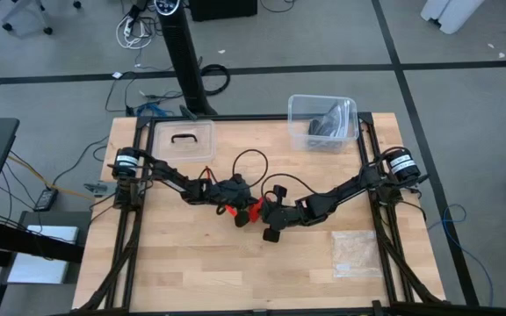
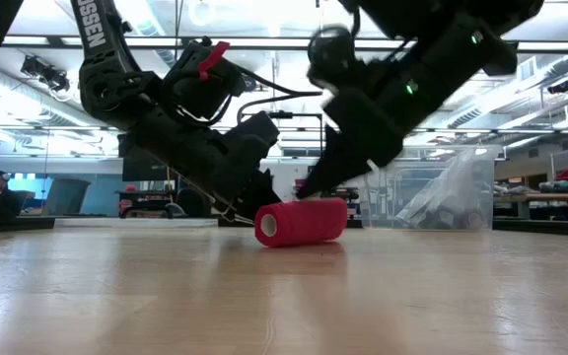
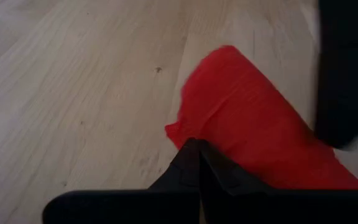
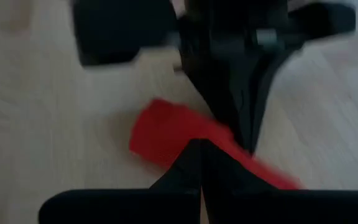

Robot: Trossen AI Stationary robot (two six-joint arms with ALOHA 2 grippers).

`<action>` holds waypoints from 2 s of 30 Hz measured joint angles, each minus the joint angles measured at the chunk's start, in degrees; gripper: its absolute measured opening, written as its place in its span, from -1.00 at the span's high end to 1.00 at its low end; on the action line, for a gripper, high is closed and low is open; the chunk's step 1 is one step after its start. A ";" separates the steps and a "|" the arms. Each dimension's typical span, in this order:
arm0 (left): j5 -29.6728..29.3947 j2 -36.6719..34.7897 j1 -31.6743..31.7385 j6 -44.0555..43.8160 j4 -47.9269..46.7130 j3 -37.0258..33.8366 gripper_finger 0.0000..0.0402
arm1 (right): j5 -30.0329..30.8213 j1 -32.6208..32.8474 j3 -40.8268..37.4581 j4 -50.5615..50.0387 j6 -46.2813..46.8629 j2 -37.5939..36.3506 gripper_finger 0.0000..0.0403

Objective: Roll bandage
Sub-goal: Roll the red bandage

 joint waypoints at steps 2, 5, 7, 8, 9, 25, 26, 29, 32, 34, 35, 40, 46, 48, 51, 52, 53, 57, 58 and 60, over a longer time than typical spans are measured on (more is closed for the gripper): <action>0.09 0.00 -0.02 0.00 0.15 0.00 1.00 | 0.84 0.04 0.65 0.26 -0.84 -0.23 1.00; 0.11 0.00 -0.02 0.00 0.14 0.00 1.00 | 1.59 -0.39 0.73 -0.05 -1.28 -0.22 1.00; 0.09 0.00 -0.06 0.00 0.13 0.00 1.00 | 1.74 -0.87 0.73 -0.05 -0.86 -0.20 1.00; 0.09 0.00 -0.07 0.00 0.13 0.00 1.00 | 1.54 -1.03 0.73 -0.30 -0.47 -0.14 1.00; 0.07 0.00 -0.07 0.00 0.13 0.00 1.00 | 1.24 -1.09 0.73 -0.49 -0.15 0.08 1.00; 2.18 0.00 -0.11 -0.02 5.74 -0.02 1.00 | 1.32 2.82 -3.68 0.16 5.35 0.04 1.00; 2.62 0.00 -0.11 -0.11 6.88 -0.04 1.00 | 1.32 2.87 -3.90 0.21 5.61 0.02 1.00; 3.01 -0.34 -0.02 -0.39 10.41 -0.06 1.00 | 1.28 3.05 -4.03 0.15 5.66 0.02 1.00; 6.75 -0.70 0.18 -2.94 14.31 -0.07 1.00 | 1.23 3.23 -4.08 -0.03 5.64 0.04 1.00; 9.44 -0.72 0.15 -4.45 14.67 -0.04 1.00 | 1.10 3.22 -4.08 -0.02 5.64 0.04 1.00; 9.60 -0.72 -0.10 -4.50 13.46 -0.03 1.00 | 1.10 3.22 -4.08 -0.03 5.64 0.04 1.00; 6.04 -0.52 -0.48 -4.50 6.08 -0.09 1.00 | 1.08 3.23 -4.08 0.05 5.21 0.08 1.00; 3.48 -0.55 -0.73 -4.39 3.12 -0.07 1.00 | 1.08 3.21 -4.10 0.23 5.16 0.11 1.00; 3.31 -0.53 -0.72 -4.37 2.69 -0.15 1.00 | 1.09 3.21 -4.10 0.23 5.16 0.11 1.00; 3.31 -0.52 -0.75 -4.29 2.58 -0.24 1.00 | 1.08 3.21 -4.12 0.26 5.10 0.13 1.00; 3.31 -0.52 -0.80 -4.20 2.51 -0.24 1.00 | 1.08 3.21 -4.12 0.26 5.08 0.13 1.00; 3.31 -0.52 -0.95 -3.89 2.37 -0.24 1.00 | 1.08 3.21 -4.12 0.26 5.05 0.13 1.00; 3.22 -0.03 -1.48 -2.95 2.74 -0.22 1.00 | 1.04 3.21 -4.12 0.26 4.66 0.15 1.00; 3.20 0.26 -1.55 -2.91 3.04 -0.22 1.00 | 1.05 3.21 -4.12 0.26 4.61 0.15 1.00; 2.89 0.76 -1.76 -2.55 3.04 -0.20 1.00 | 1.06 3.19 -4.12 0.38 4.27 0.15 1.00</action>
